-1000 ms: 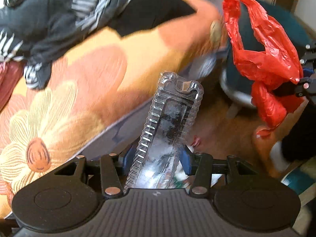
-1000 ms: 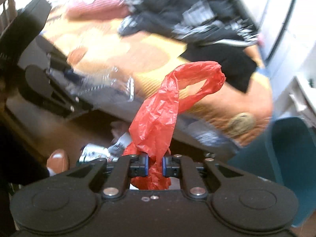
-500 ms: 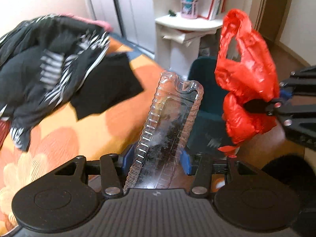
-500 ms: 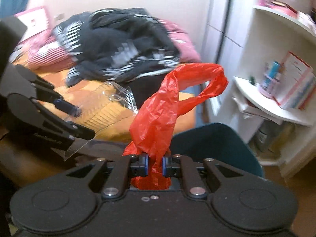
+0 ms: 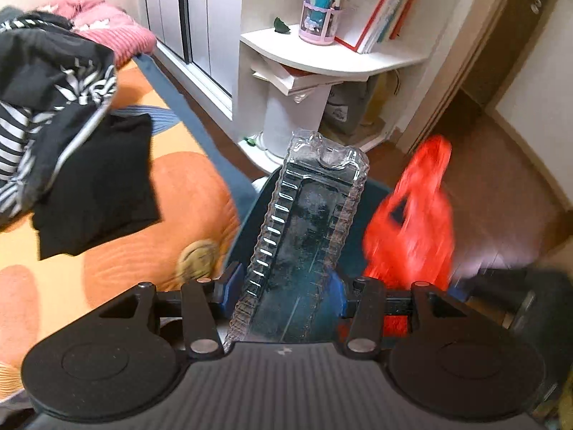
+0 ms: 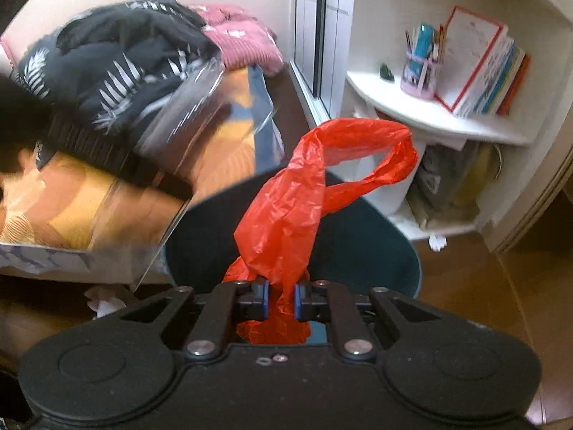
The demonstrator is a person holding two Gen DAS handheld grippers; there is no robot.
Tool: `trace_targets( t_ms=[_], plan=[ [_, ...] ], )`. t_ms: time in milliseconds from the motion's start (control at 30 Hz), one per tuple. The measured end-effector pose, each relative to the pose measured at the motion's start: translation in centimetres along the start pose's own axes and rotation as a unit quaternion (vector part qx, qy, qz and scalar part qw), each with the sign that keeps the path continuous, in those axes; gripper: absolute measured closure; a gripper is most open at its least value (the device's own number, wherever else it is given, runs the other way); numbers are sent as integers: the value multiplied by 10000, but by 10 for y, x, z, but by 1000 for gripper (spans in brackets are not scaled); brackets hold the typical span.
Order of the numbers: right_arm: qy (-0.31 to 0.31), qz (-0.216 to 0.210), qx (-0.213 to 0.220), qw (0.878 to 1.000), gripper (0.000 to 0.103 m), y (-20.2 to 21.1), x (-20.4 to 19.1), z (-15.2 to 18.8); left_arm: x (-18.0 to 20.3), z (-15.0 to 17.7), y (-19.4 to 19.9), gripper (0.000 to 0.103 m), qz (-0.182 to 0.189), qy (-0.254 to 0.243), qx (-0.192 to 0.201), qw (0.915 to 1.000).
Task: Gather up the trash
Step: 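Lift the tray and red bag out toward the teal bin with both grippers, then open both grippers over the teal bin, dropping tray and red bag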
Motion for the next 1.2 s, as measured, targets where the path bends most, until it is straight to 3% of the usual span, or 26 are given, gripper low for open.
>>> trace_targets(
  t_ms=[167,400,600,767,867,1200],
  plan=[
    [-19,-43,-285,9996,90,-27,0,11,21,-13,-40,55,-114,-94,-207,9997],
    [-92,-155,-680,9975,90,-57,-3,24,33,1,-108,54,-435,-513,-743,9950],
    [-117,-293,-881,9956,85,-75,-5,29,29,14,-141,53,-584,-558,-1033,9914],
    [-212,-349,-1021,9939,80,-81,-5,35,28,23,-154,48,-692,-721,-1120,9887],
    [-254,-310,-1021,9940,69,-81,-5,36,29,28,-160,47,-689,-727,-1190,9878],
    [-394,-279,-852,9952,66,-61,-1,32,27,30,-130,39,-424,-724,-994,9915]
  ],
)
Point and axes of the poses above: each gripper's, at about its wrist camera, not at the fingertips, and y roughly against the way its jaws point, x to its right, z to its underside, the point moved 5 cm from there along -y, roughly the way its jaws point, and after that the axes turned 14 degrees about y, right-handed, at the moved point
